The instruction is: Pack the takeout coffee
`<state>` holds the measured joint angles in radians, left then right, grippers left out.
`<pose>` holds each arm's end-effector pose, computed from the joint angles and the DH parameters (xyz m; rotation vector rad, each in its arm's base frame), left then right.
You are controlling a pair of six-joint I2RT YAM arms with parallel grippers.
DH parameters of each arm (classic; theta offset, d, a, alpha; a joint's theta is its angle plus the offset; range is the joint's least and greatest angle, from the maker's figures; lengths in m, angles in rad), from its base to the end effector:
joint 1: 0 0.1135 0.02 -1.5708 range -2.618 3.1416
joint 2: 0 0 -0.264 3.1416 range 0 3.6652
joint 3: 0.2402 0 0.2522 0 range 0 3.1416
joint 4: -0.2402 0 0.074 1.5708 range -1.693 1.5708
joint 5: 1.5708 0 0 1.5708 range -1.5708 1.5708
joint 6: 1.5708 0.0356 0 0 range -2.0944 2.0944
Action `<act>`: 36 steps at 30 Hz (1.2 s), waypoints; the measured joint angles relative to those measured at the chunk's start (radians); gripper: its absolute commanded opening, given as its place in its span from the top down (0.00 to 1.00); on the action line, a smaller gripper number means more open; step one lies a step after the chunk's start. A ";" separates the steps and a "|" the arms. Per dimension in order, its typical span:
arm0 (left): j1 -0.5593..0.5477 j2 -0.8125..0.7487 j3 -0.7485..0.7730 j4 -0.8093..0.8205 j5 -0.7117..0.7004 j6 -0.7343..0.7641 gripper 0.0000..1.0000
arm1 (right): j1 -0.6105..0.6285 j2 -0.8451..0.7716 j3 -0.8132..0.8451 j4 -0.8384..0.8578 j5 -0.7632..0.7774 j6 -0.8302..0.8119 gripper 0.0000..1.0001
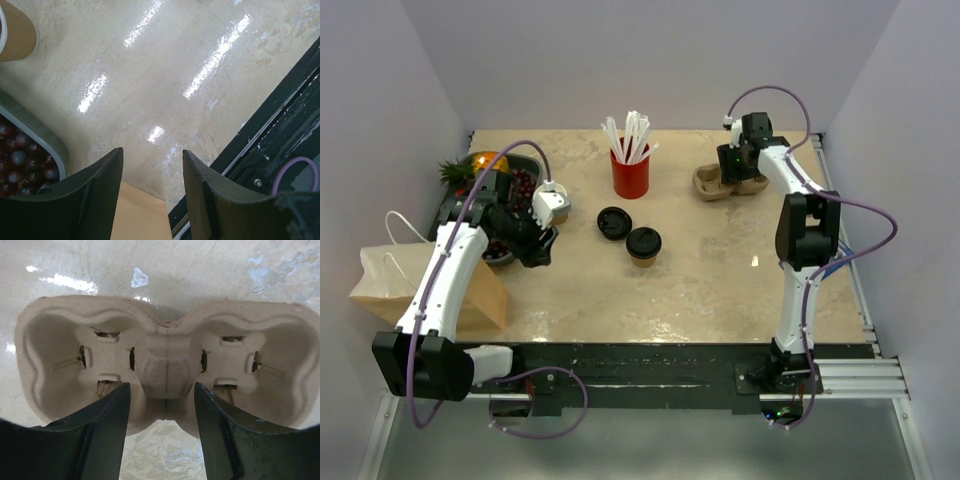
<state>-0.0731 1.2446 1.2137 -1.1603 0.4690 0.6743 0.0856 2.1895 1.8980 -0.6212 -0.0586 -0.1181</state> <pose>0.2195 -0.0322 0.3178 1.0645 2.3864 -0.4471 0.4900 0.0441 0.2290 -0.2771 2.4667 0.0590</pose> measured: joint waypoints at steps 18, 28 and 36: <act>0.000 0.021 0.000 0.004 0.000 -0.001 0.45 | -0.002 0.048 0.068 -0.014 -0.011 -0.008 0.49; 0.000 0.033 0.000 0.017 0.001 -0.001 0.45 | -0.002 0.048 0.071 -0.014 -0.011 -0.015 0.62; 0.000 0.035 0.000 0.023 0.004 -0.001 0.45 | -0.003 0.048 0.081 -0.013 -0.016 -0.024 0.85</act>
<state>-0.0731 1.2797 1.2137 -1.1378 0.4728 0.6731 0.0830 2.2375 1.9793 -0.6338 -0.0750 -0.1421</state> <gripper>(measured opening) 0.552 0.200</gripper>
